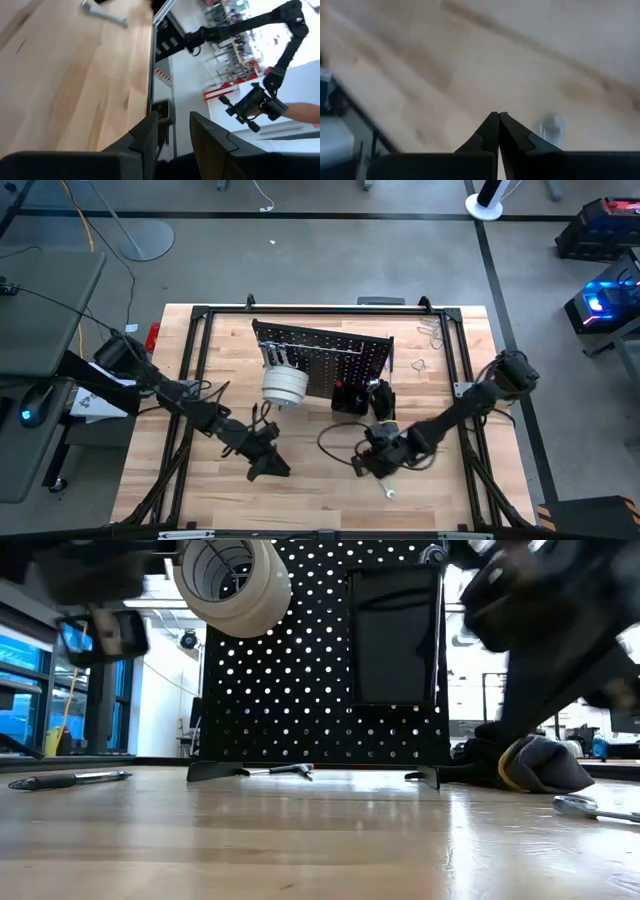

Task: Hang tools onto peg board
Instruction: Hang the 12 mm tool onto the pegboard aligned with the others

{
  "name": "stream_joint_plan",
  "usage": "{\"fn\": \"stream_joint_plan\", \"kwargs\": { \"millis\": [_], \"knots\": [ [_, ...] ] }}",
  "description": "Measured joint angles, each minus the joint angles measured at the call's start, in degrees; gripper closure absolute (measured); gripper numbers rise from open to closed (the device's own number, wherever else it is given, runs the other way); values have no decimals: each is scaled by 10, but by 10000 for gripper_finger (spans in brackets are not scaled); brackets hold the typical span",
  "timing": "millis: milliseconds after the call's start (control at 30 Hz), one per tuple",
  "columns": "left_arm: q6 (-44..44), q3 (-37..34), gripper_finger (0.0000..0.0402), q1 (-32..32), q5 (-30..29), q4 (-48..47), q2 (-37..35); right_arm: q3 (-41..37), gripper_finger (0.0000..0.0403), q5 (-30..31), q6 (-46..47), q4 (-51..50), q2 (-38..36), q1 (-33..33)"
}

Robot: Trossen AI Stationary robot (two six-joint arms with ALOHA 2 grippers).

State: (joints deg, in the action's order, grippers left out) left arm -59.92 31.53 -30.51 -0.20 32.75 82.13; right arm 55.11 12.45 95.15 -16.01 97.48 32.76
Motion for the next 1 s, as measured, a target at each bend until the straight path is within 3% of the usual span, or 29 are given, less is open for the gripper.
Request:
{"fn": "stream_joint_plan", "kwargs": {
  "millis": [133,233,367,533,633,867,1000],
  "knots": [
    [81,39,307,29,41,16,65,0,403,46,25,-53,-48,48],
    [152,90,337,47,64,15,123,1,403,75,81,-93,-81,86],
    [204,172,393,65,81,-34,201,1,403,-16,134,-134,-83,121],
    [231,254,400,69,113,-98,272,0,403,-96,170,-98,-50,159],
    [221,272,400,73,158,-100,286,0,403,-92,186,-60,-27,170],
    [219,271,401,77,171,-109,286,0,403,-57,188,-46,-4,158],
    [218,271,401,82,212,-121,285,0,403,-50,172,-52,4,139]
  ]
}}
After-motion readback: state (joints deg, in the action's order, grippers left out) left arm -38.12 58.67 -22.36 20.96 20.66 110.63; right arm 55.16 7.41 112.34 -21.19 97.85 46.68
